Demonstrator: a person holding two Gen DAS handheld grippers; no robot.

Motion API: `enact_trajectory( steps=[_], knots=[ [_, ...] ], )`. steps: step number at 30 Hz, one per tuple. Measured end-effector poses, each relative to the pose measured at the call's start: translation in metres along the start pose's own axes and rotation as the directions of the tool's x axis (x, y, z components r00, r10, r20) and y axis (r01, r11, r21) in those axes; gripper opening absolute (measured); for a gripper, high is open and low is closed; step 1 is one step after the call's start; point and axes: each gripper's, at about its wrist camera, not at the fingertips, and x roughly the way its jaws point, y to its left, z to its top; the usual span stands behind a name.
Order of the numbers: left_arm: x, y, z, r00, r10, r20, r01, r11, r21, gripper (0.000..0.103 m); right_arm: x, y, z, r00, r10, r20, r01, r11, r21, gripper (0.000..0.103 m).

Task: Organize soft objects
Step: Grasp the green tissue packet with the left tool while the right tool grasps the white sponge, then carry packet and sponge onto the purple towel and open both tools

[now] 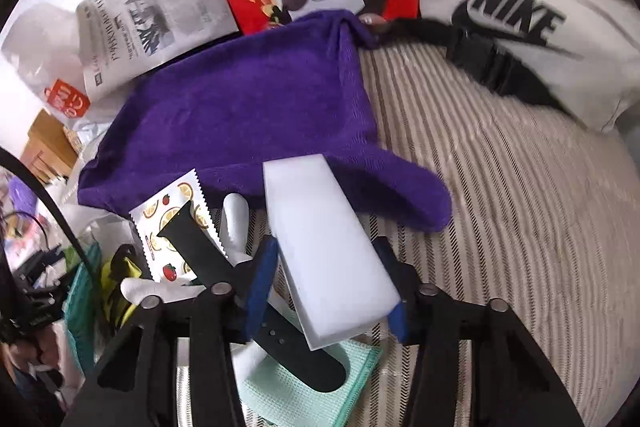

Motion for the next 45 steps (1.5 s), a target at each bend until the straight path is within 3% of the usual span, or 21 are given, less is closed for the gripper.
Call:
enact_trajectory(
  steps=[3, 4, 6, 8, 19, 29, 37, 45],
  knots=[
    [-0.002, -0.001, 0.0, 1.0, -0.02, 0.01, 0.02, 1.0, 0.002, 0.068, -0.005, 0.004, 0.0, 1.0, -0.014, 0.009, 0.014, 1.0, -0.023, 0.034],
    [-0.004, -0.001, 0.0, 1.0, -0.02, 0.011, 0.02, 1.0, 0.006, 0.058, -0.007, 0.004, 0.0, 1.0, -0.006, 0.012, 0.006, 1.0, -0.023, 0.031],
    [-0.01, -0.001, 0.001, 0.999, -0.039, 0.024, 0.038, 0.999, 0.006, 0.048, -0.016, 0.007, 0.001, 1.0, 0.0, 0.03, 0.001, 0.999, -0.036, 0.03],
    [-0.017, -0.001, 0.001, 0.998, -0.055, 0.034, 0.055, 0.998, 0.005, 0.046, -0.024, 0.01, 0.001, 0.999, -0.01, 0.053, 0.013, 0.998, -0.059, 0.03],
    [-0.04, 0.007, 0.002, 0.994, -0.095, 0.058, 0.096, 0.995, -0.018, 0.045, -0.05, 0.014, 0.002, 0.996, 0.004, 0.09, 0.002, 0.998, -0.067, 0.03],
    [-0.065, 0.003, 0.012, 0.991, -0.086, 0.105, 0.087, 0.996, -0.001, 0.045, -0.064, 0.029, 0.008, 0.993, 0.036, 0.116, -0.024, 0.995, -0.098, 0.03],
    [-0.084, 0.007, 0.027, 0.985, -0.082, 0.15, 0.083, 0.997, 0.0, 0.045, -0.065, 0.042, 0.022, 0.989, 0.06, 0.136, -0.043, 0.991, -0.125, 0.03],
    [-0.077, 0.011, 0.047, 0.985, -0.068, 0.161, 0.07, 0.997, -0.01, 0.045, -0.054, 0.044, 0.041, 0.989, 0.061, 0.138, -0.043, 0.99, -0.132, 0.03]
  ],
)
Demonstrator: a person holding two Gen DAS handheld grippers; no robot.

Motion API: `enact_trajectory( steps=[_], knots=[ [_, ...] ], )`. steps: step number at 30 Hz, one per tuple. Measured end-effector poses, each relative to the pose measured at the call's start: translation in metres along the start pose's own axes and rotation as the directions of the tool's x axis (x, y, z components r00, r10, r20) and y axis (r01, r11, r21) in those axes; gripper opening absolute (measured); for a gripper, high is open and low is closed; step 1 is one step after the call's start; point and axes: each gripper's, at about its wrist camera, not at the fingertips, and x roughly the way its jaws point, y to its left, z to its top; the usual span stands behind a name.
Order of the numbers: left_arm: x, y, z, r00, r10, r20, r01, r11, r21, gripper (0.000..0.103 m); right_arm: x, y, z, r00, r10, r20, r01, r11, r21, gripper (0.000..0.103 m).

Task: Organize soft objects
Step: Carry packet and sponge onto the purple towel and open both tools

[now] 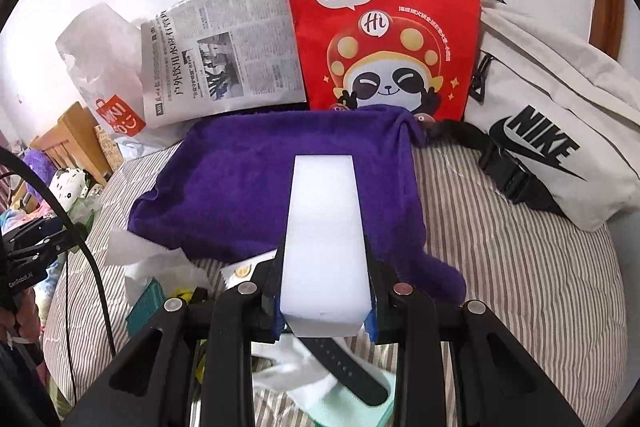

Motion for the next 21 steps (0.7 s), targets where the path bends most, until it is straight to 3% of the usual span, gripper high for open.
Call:
enact_trajectory(
  steps=[5, 21],
  knots=[
    [0.016, 0.003, 0.012, 1.0, 0.021, -0.004, -0.021, 1.0, 0.008, 0.045, 0.014, -0.006, 0.011, 1.0, -0.003, -0.003, 0.003, 1.0, 0.0, 0.03],
    [0.087, 0.004, 0.068, 0.999, -0.007, -0.032, 0.008, 1.0, 0.009, 0.045, 0.074, -0.019, 0.061, 1.0, -0.022, -0.018, 0.021, 0.999, -0.033, 0.03]
  ],
)
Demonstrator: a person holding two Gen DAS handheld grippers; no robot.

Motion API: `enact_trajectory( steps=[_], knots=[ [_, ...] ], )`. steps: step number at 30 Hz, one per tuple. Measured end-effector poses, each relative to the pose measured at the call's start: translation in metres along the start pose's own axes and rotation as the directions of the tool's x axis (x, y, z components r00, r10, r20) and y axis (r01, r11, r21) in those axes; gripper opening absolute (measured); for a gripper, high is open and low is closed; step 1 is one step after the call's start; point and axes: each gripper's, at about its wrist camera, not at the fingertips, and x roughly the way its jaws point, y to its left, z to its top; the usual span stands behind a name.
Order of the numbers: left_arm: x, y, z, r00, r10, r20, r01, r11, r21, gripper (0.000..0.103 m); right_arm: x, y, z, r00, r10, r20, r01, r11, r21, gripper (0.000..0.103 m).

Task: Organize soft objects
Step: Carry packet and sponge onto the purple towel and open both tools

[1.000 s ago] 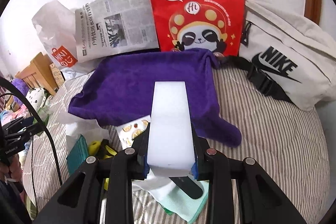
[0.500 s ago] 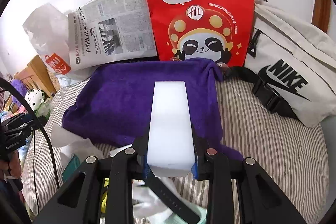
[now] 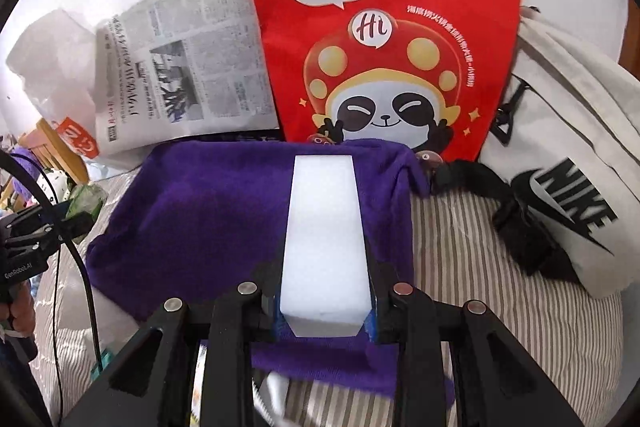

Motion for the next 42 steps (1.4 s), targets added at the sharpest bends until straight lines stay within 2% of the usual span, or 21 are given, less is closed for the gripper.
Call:
enact_trajectory(
  steps=[10, 18, 22, 29, 31, 33, 36, 39, 42],
  knots=[
    [0.053, 0.002, 0.03, 0.999, 0.03, -0.04, -0.029, 1.0, 0.005, 0.045, 0.048, -0.012, 0.017, 0.997, -0.064, -0.048, 0.062, 0.998, -0.027, 0.03],
    [0.096, 0.007, 0.041, 0.99, 0.055, -0.13, -0.057, 0.998, -0.007, 0.045, 0.086, -0.018, 0.021, 0.991, -0.081, -0.103, 0.08, 0.997, -0.017, 0.03],
    [0.113, 0.006, 0.044, 0.983, 0.084, -0.164, -0.082, 0.996, 0.018, 0.046, 0.097, -0.016, 0.019, 0.989, -0.091, -0.121, 0.087, 0.996, -0.036, 0.03],
    [0.123, -0.006, 0.045, 0.976, 0.127, -0.176, -0.115, 0.99, 0.076, 0.048, 0.106, -0.019, 0.013, 0.985, -0.082, -0.152, 0.078, 0.996, -0.032, 0.03],
    [0.124, -0.009, 0.043, 0.975, 0.136, -0.178, -0.121, 0.988, 0.092, 0.048, 0.108, -0.02, 0.015, 0.985, -0.073, -0.159, 0.068, 0.997, -0.038, 0.034],
    [0.124, -0.014, 0.041, 0.973, 0.142, -0.183, -0.124, 0.987, 0.103, 0.051, 0.107, -0.02, 0.014, 0.985, -0.064, -0.162, 0.058, 0.998, -0.039, 0.042],
    [0.127, -0.019, 0.038, 0.969, 0.147, -0.199, -0.125, 0.985, 0.12, 0.064, 0.103, -0.015, 0.011, 0.987, -0.043, -0.157, 0.038, 0.999, -0.037, 0.052],
    [0.129, -0.029, 0.031, 0.967, 0.164, -0.197, -0.136, 0.98, 0.148, 0.069, 0.097, -0.012, 0.009, 0.988, -0.052, -0.146, 0.046, 0.998, -0.043, 0.054],
    [0.127, -0.033, 0.019, 0.963, 0.176, -0.203, -0.147, 0.978, 0.149, 0.07, 0.087, -0.009, 0.008, 0.988, -0.09, -0.124, 0.084, 0.995, -0.049, 0.058]
  ],
)
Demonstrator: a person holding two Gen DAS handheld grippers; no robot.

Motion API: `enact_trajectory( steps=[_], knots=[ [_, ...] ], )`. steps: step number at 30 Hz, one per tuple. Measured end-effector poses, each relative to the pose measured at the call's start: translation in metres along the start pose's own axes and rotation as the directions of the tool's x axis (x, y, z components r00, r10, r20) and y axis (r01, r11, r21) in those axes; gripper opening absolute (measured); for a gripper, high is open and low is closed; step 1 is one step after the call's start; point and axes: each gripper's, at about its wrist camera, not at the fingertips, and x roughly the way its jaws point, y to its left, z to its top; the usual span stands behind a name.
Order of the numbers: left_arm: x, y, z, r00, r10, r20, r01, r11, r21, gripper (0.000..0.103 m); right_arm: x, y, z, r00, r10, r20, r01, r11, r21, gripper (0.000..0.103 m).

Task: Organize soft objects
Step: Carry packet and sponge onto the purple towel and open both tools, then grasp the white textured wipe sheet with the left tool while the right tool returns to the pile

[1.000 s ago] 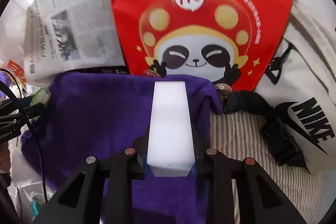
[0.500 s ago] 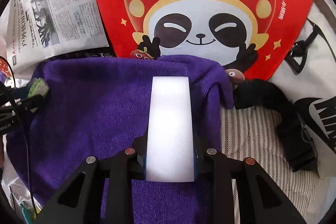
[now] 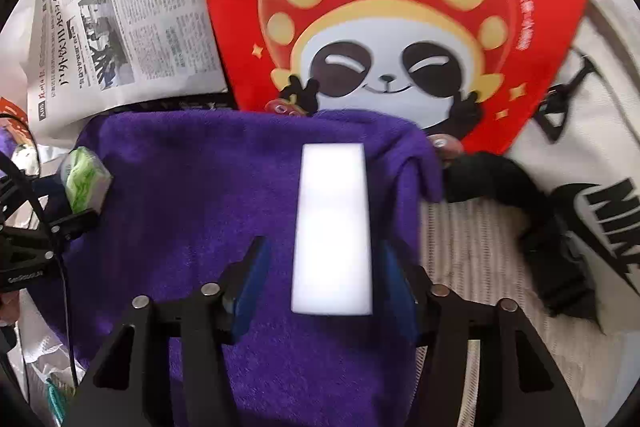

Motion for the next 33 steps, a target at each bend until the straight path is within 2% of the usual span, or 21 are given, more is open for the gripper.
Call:
enact_trajectory(
  steps=[11, 13, 18, 21, 25, 31, 33],
  knots=[
    [-0.04, -0.019, -0.022, 1.0, 0.007, 0.01, -0.007, 1.0, -0.001, 0.07, -0.054, 0.011, -0.005, 0.999, -0.002, 0.055, 0.001, 1.0, 0.012, 0.059],
    [-0.049, -0.022, -0.025, 1.0, 0.004, 0.02, -0.004, 1.0, -0.01, 0.07, -0.072, -0.001, -0.007, 0.998, -0.002, 0.064, 0.001, 1.0, 0.014, 0.059],
    [-0.079, -0.017, -0.042, 0.998, -0.017, 0.06, 0.019, 0.999, -0.03, 0.07, -0.099, 0.004, -0.03, 0.998, 0.0, 0.064, -0.002, 0.999, 0.033, 0.06],
    [-0.092, -0.002, -0.06, 0.998, -0.031, 0.047, 0.033, 0.999, -0.031, 0.07, -0.11, 0.009, -0.043, 0.998, 0.01, 0.063, -0.013, 0.999, 0.05, 0.06],
    [-0.106, 0.001, -0.077, 0.998, -0.007, 0.06, 0.007, 1.0, 0.0, 0.07, -0.125, 0.016, -0.066, 0.998, 0.029, 0.06, -0.033, 0.998, 0.06, 0.06],
    [-0.13, 0.014, -0.103, 0.995, -0.059, 0.084, 0.06, 0.998, -0.014, 0.07, -0.144, 0.025, -0.096, 0.996, 0.071, 0.054, -0.075, 0.994, 0.085, 0.06],
    [-0.13, 0.019, -0.114, 0.991, -0.109, 0.082, 0.113, 0.992, -0.047, 0.07, -0.148, 0.027, -0.106, 0.995, 0.082, 0.051, -0.087, 0.991, 0.1, 0.064]
  ],
)
